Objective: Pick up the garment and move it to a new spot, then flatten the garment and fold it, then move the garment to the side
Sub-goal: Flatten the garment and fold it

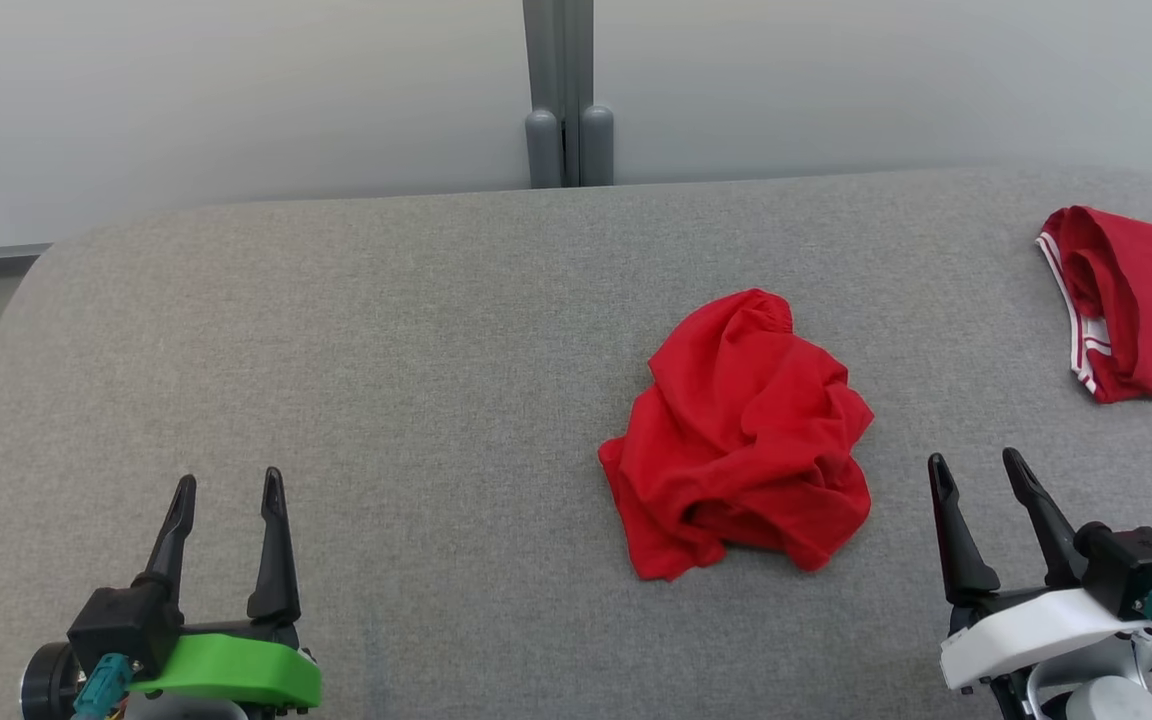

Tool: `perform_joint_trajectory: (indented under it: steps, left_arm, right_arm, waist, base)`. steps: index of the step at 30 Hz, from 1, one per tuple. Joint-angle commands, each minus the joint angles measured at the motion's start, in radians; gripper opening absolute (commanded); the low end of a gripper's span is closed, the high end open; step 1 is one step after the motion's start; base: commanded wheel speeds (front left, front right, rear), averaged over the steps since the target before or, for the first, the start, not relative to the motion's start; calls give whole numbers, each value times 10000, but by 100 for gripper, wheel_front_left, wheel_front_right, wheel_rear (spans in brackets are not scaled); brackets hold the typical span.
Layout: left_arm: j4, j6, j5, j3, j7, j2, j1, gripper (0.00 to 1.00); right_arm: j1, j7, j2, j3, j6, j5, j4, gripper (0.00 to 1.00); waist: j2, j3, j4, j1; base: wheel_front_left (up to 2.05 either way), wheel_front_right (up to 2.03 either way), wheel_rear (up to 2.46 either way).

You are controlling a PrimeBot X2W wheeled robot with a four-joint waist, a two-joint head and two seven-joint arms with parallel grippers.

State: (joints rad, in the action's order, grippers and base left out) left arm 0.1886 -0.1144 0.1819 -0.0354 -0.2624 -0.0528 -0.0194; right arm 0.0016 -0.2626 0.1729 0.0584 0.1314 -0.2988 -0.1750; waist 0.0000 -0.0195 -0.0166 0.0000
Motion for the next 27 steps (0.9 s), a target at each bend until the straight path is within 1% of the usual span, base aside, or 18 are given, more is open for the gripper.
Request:
perform_joint_trajectory:
  steps: [1, 8, 15, 21, 26, 27]
  left_arm:
    - [9, -39, -62, -50, -30, 0, 147, 100]
    - [46, -68, -82, -72, -30, 9, 157, 100]
    - [21, -62, -113, 18, -30, 15, -35, 100]
    - [10, 2, -61, 241, -30, 19, -380, 100]
    - [37, 109, 19, 480, -30, 16, -621, 100]
    - [22, 166, 39, 541, -30, 16, -668, 100]
  right_arm:
    - [96, -30, 20, 1, -15, -41, -32, 100]
    - [-397, -29, 67, 176, -15, -46, -150, 100]
    - [-1667, -30, 545, 711, -15, 24, -607, 100]
    - [-3282, -29, 1063, 1221, -15, -97, -1712, 100]
    - [-4337, -29, 1312, 1545, -15, -368, -3006, 100]
    - [-4543, -28, 1354, 1680, -15, -446, -3439, 100]
  waist:
    - [0, 13, -6, 0]
    - [0, -4, -22, 0]
    - [0, -247, -113, 0]
    - [0, -693, -357, 0]
    - [0, -1097, -603, 0]
    - [0, -1193, -668, 0]
  base:
    - [0, 0, 0]
    - [0, 0, 0]
    - [0, 0, 0]
    - [0, 0, 0]
    - [0, 0, 0]
    - [0, 0, 0]
